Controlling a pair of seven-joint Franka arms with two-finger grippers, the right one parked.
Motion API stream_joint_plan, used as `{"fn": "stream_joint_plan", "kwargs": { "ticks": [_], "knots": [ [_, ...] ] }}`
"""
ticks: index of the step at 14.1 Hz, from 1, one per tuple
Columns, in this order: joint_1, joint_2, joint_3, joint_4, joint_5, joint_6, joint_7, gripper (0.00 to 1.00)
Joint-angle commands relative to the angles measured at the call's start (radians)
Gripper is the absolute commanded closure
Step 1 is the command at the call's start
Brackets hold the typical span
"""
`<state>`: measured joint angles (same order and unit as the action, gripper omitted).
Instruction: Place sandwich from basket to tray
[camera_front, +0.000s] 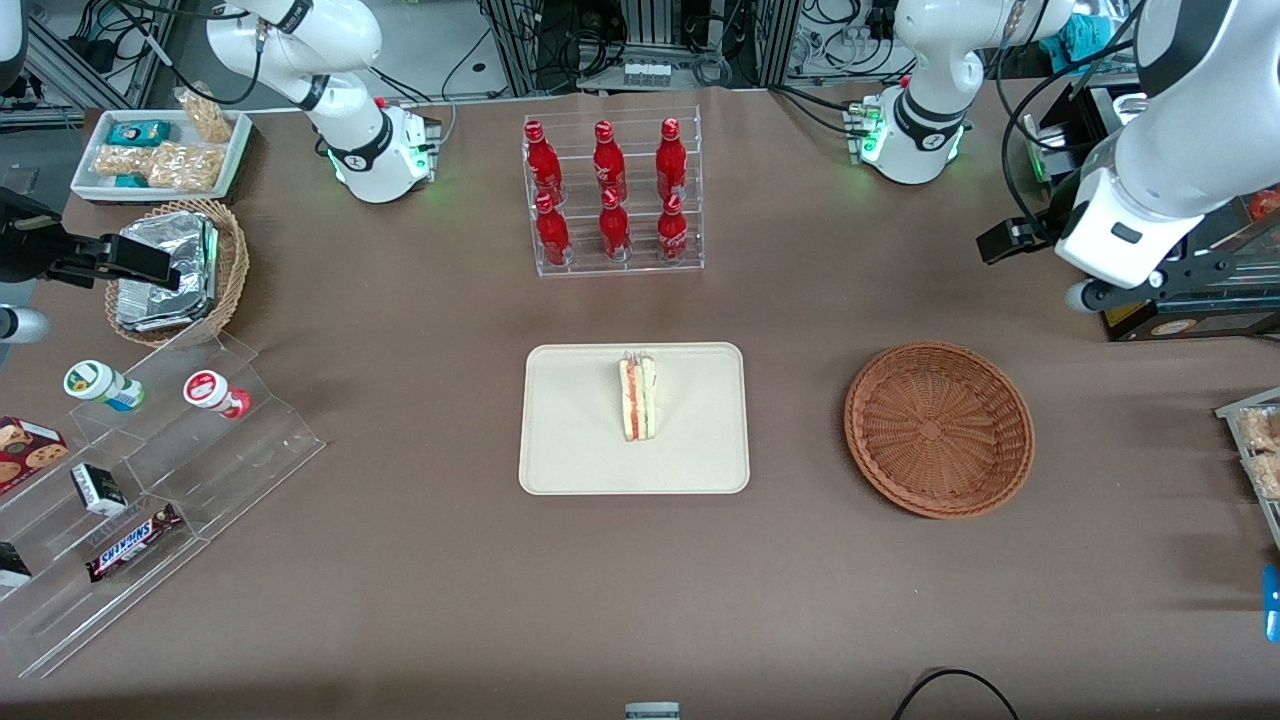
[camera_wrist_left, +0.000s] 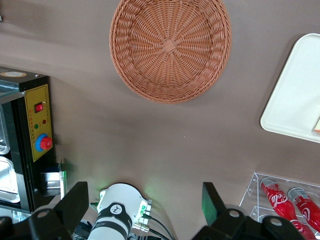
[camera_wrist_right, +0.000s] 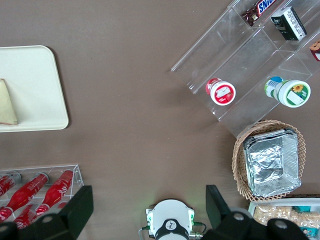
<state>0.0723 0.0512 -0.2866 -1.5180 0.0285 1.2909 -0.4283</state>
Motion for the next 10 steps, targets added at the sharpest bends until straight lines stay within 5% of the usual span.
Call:
{"fn": "stream_joint_plan", "kwargs": {
  "ticks": [1, 4, 10],
  "knots": [
    [0.004, 0.001, -0.002, 0.041, 0.007, -0.019, 0.016, 0.0],
    [0.018, -0.03, -0.002, 0.048, 0.037, -0.07, 0.199, 0.0],
    [0.037, -0.044, 0.001, 0.111, 0.028, -0.094, 0.197, 0.0]
  ]
}}
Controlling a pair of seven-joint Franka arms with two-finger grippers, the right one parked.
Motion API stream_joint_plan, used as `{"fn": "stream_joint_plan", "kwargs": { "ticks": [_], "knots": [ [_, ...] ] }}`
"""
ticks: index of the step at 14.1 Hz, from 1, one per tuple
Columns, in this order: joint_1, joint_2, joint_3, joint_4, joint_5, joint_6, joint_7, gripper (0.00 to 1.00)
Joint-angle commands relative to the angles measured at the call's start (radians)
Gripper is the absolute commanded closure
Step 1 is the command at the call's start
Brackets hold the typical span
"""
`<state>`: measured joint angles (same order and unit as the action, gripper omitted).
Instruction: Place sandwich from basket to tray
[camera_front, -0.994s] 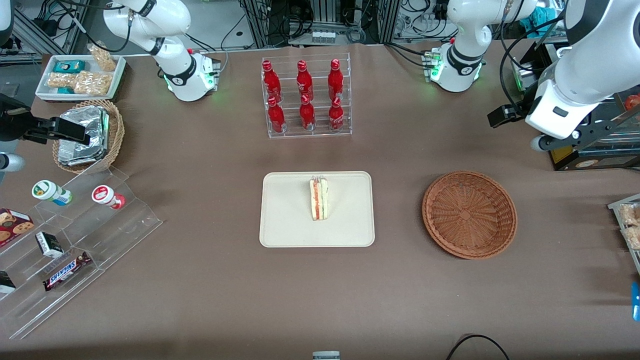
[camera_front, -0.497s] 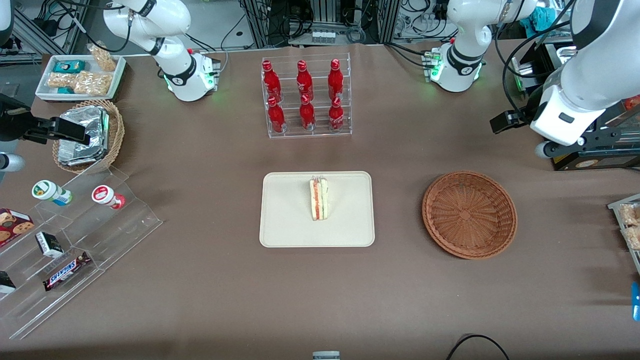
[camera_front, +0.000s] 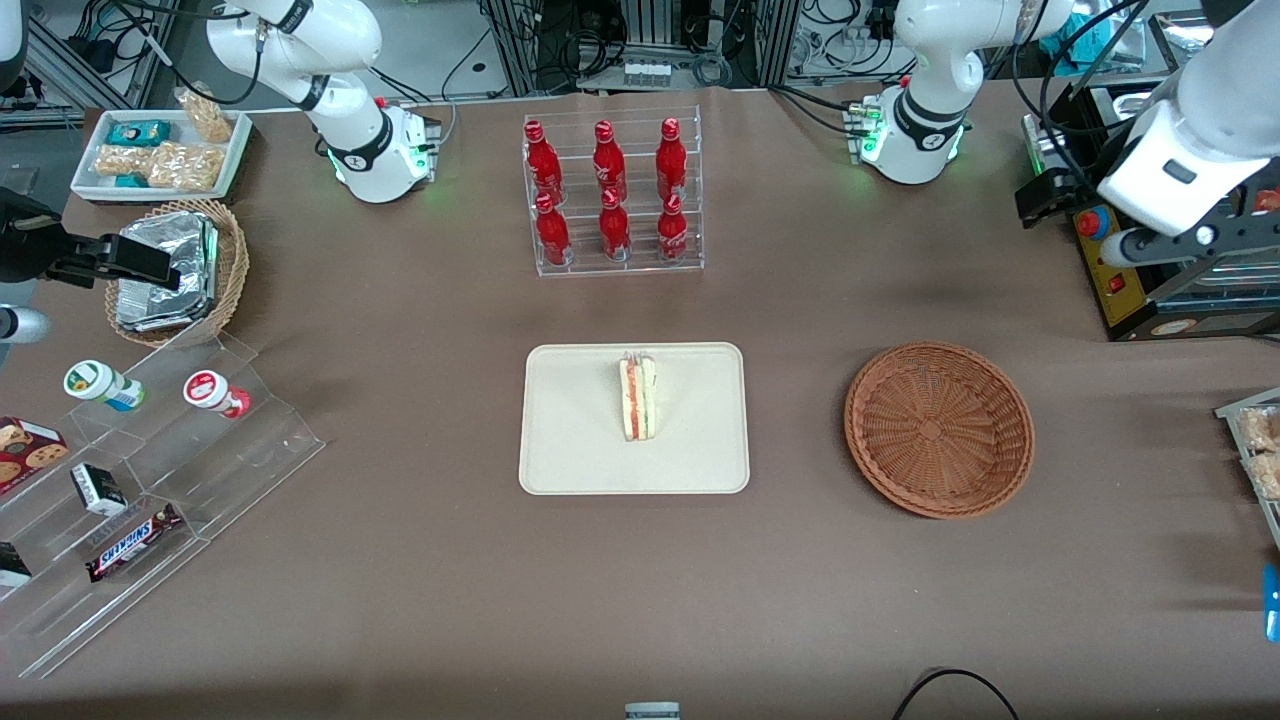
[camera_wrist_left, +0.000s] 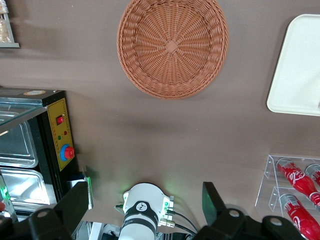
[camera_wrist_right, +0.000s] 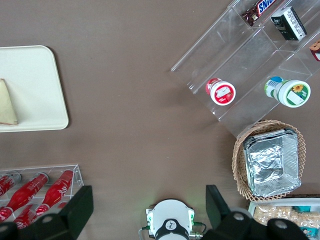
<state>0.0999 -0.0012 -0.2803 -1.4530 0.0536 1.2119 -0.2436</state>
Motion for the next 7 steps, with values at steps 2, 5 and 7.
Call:
{"fn": "stream_joint_plan", "kwargs": {
  "ticks": [2, 5, 7],
  "knots": [
    [0.009, 0.016, -0.007, 0.059, 0.002, -0.015, 0.013, 0.0],
    [0.007, 0.018, -0.007, 0.059, 0.0, -0.014, 0.01, 0.0],
    [0.006, 0.017, -0.007, 0.057, 0.0, -0.014, 0.009, 0.0]
  ]
}}
